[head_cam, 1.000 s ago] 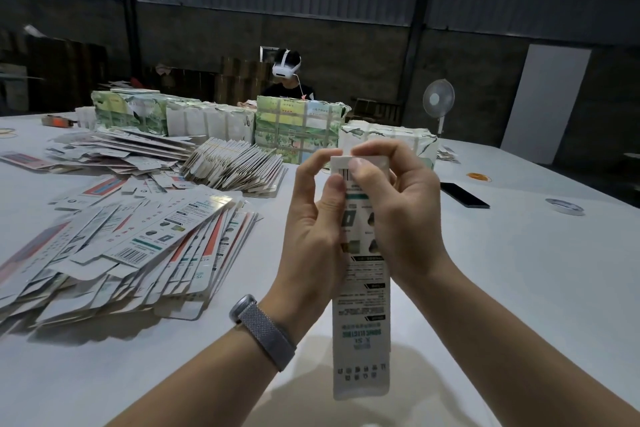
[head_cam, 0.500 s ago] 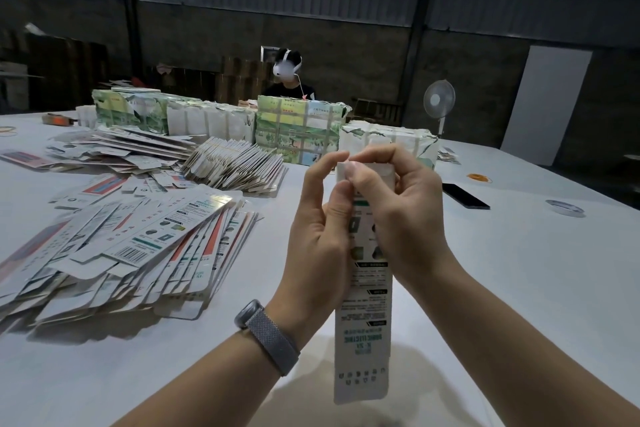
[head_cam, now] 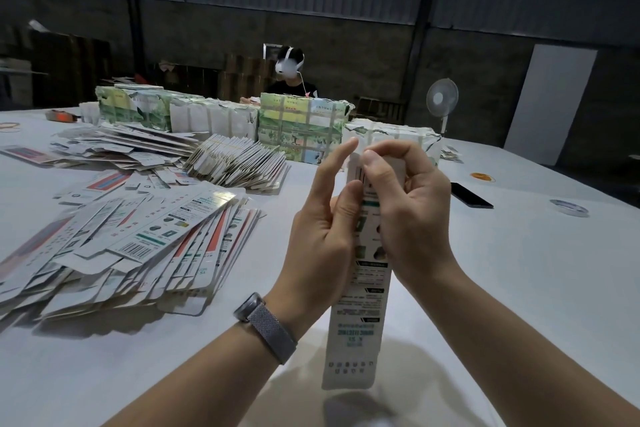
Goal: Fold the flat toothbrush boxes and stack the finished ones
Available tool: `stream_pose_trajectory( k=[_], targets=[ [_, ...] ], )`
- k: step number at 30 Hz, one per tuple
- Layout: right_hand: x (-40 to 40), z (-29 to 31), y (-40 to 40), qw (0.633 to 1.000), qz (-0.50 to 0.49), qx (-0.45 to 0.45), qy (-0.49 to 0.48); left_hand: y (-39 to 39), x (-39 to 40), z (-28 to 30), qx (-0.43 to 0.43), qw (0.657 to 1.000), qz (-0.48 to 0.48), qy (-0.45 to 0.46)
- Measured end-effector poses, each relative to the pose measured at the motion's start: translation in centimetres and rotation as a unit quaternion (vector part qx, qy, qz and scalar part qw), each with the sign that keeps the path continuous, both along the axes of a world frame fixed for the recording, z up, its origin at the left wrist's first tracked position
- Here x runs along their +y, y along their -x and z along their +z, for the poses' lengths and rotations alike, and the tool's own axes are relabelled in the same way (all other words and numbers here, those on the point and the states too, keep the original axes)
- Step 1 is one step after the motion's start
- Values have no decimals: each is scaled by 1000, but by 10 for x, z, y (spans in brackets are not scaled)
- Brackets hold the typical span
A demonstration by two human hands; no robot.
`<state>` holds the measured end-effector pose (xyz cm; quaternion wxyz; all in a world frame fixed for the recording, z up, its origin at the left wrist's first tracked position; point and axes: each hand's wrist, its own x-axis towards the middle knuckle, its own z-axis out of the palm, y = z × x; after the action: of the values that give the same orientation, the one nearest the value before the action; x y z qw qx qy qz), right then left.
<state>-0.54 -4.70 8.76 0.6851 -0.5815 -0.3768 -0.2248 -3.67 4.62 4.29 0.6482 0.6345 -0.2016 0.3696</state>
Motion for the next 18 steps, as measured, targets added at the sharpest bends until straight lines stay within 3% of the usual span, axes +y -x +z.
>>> stream_pose_trajectory(
  k=[11,18],
  targets=[
    [-5,7,1,1000,6,-8,12,4,0,4,-13,997,34,-65],
    [-4,6,2,1000,13,3,17,5,0,3,-10,999,9,-32]
  ],
)
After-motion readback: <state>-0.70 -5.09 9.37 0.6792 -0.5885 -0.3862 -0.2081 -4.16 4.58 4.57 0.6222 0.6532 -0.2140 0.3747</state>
